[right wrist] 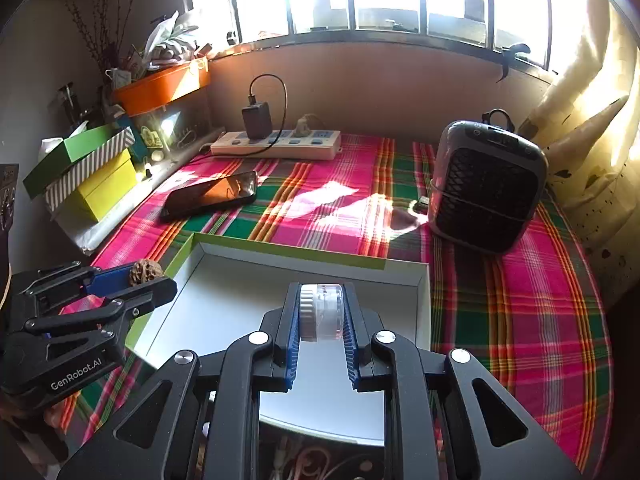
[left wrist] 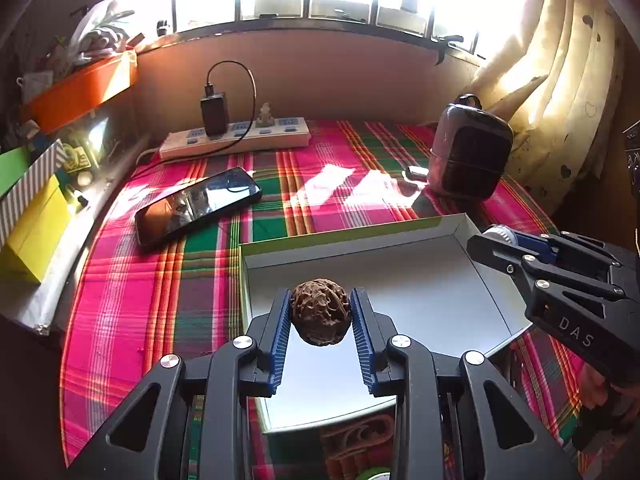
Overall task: Organize objects
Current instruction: 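Carry the walnut and cylinder into the white box and open both grippers, then withdraw both open grippers from the box toward the remaining objects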
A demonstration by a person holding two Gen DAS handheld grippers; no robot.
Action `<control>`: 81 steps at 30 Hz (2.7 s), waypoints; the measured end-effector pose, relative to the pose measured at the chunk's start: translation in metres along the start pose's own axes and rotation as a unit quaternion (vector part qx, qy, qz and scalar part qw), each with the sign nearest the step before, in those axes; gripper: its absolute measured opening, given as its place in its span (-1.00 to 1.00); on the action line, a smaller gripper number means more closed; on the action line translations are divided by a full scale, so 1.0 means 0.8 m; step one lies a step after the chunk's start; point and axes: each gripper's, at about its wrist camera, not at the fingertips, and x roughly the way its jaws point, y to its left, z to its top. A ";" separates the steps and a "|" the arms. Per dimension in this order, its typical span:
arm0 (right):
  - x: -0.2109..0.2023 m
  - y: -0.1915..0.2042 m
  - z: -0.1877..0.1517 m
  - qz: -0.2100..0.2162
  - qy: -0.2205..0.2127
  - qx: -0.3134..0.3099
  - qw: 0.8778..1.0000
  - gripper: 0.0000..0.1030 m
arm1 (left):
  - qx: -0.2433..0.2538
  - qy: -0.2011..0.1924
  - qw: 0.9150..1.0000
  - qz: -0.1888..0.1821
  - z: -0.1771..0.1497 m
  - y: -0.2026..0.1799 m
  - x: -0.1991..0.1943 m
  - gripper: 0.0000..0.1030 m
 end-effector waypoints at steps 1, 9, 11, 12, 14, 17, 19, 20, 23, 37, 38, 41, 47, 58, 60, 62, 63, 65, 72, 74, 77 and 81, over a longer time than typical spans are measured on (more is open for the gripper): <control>0.008 -0.001 0.002 0.000 0.006 0.001 1.000 -0.62 | -0.001 0.003 1.000 0.000 0.003 0.000 0.007 -0.45; 0.054 -0.004 0.011 -0.005 0.041 0.000 0.999 -0.62 | 0.008 0.030 1.000 -0.005 0.019 -0.001 0.054 -0.45; 0.061 -0.006 0.011 -0.009 0.048 0.002 0.999 -0.62 | 0.008 0.034 0.999 -0.004 0.020 -0.001 0.063 -0.45; 0.065 -0.008 0.011 -0.011 0.052 0.005 0.999 -0.62 | 0.006 0.040 0.999 -0.005 0.021 0.000 0.068 -0.45; 0.072 -0.012 0.012 -0.012 0.058 0.011 0.998 -0.62 | 0.002 0.045 0.999 -0.008 0.021 0.002 0.075 -0.45; 0.079 -0.017 0.011 -0.020 0.066 0.012 0.998 -0.62 | 0.007 0.051 0.999 -0.006 0.021 0.001 0.085 -0.45; 0.084 -0.018 0.012 -0.025 0.071 0.013 0.997 -0.62 | 0.006 0.055 0.998 -0.005 0.021 0.002 0.091 -0.45; 0.085 -0.019 0.011 -0.026 0.072 0.013 0.997 -0.62 | 0.005 0.057 0.998 -0.005 0.021 0.002 0.093 -0.45; 0.090 -0.019 0.012 -0.029 0.077 0.013 0.997 -0.62 | 0.001 0.060 0.998 -0.006 0.020 0.004 0.099 -0.45; 0.104 -0.016 0.012 -0.048 0.088 0.011 0.995 -0.61 | 0.002 0.071 0.997 -0.002 0.019 0.009 0.111 -0.45; 0.105 -0.017 0.011 -0.048 0.088 0.011 0.995 -0.61 | 0.003 0.071 0.997 -0.002 0.019 0.009 0.111 -0.45; 0.105 -0.016 0.012 -0.050 0.088 0.008 0.995 -0.61 | 0.001 0.071 0.997 -0.003 0.020 0.010 0.112 -0.45; 0.106 -0.014 0.013 -0.052 0.089 0.006 0.995 -0.58 | 0.000 0.073 0.997 -0.010 0.021 0.010 0.112 -0.41; 0.096 -0.017 0.013 -0.056 0.079 0.018 0.995 -0.14 | -0.006 0.066 0.998 -0.013 0.023 0.011 0.101 -0.29; 0.091 -0.017 0.012 -0.053 0.077 0.021 0.995 -0.13 | -0.009 0.063 0.998 -0.014 0.022 0.011 0.097 -0.28; 0.085 -0.018 0.011 -0.052 0.072 0.023 0.996 -0.08 | -0.009 0.059 0.998 -0.014 0.021 0.011 0.091 -0.26; 0.083 -0.018 0.011 -0.052 0.070 0.024 0.996 -0.07 | -0.008 0.056 0.998 -0.012 0.020 0.010 0.088 -0.26; 0.076 -0.018 0.010 -0.051 0.066 0.025 0.996 -0.04 | -0.005 0.051 0.999 -0.011 0.019 0.009 0.082 -0.25; 0.055 -0.016 0.002 -0.052 0.052 0.029 0.997 -0.04 | -0.004 0.042 0.999 -0.007 0.010 0.005 0.063 -0.24; 0.048 -0.016 -0.001 -0.050 0.049 0.032 0.997 -0.04 | -0.009 0.040 0.999 -0.006 0.007 0.005 0.057 -0.24; 0.037 -0.016 -0.006 -0.049 0.042 0.037 0.997 -0.03 | -0.006 0.030 1.000 -0.004 0.002 0.002 0.044 -0.24; 0.024 -0.012 -0.014 -0.050 0.034 0.038 0.997 -0.03 | -0.006 0.026 1.000 0.001 -0.006 0.001 0.033 -0.24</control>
